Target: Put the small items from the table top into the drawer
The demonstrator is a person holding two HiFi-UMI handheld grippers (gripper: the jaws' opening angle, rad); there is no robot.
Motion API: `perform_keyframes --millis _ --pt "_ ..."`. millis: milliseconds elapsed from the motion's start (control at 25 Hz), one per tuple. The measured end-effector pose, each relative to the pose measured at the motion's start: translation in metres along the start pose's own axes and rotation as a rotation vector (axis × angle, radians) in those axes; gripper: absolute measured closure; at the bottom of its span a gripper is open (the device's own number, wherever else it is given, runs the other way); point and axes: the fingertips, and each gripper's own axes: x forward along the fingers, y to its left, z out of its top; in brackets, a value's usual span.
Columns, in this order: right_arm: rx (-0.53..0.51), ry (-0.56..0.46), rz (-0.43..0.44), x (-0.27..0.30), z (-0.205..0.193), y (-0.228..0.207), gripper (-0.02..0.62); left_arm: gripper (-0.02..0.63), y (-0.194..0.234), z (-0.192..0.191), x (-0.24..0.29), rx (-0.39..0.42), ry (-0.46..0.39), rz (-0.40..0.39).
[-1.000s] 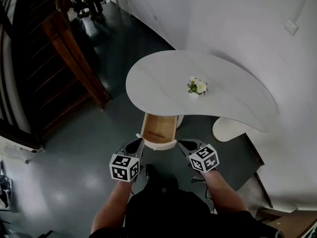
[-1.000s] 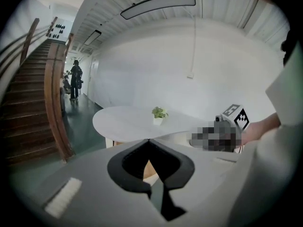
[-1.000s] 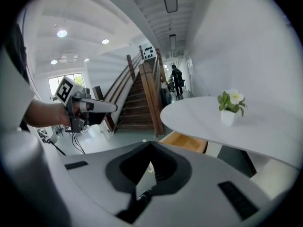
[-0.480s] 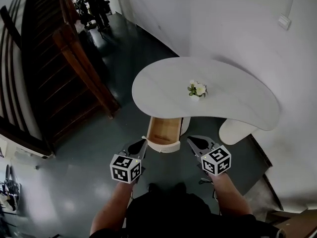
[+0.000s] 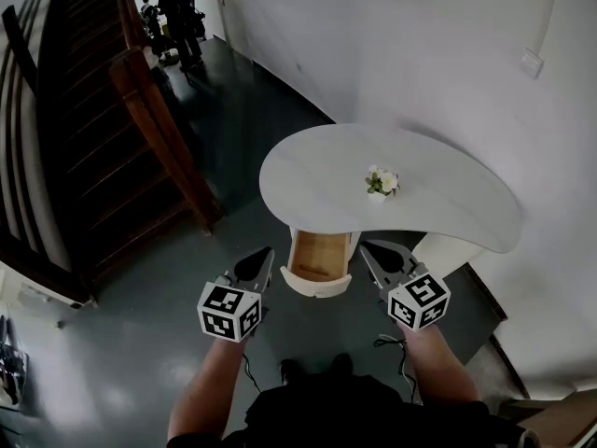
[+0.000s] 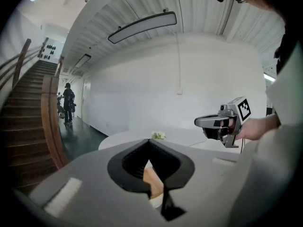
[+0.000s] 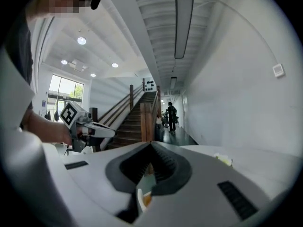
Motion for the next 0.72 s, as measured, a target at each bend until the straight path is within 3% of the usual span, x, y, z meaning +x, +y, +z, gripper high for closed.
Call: perform_keyframes --millis 240,440,720 --pt "-0.008 -0.081 0.016 0.007 0.031 0.027 0.584 0.609 0.019 0.015 -0.025 0.021 -0.073 0.055" --pt "-0.003 -0.076 0.019 0.008 0.025 0.036 0.584 0.609 0.035 0.004 -0.032 -0.01 -0.076 0.097" --pt "0.011 -0.061 0.013 0.009 0.016 0.041 0.584 0.609 0.038 -0.006 -0.04 -0.024 -0.06 0.1"
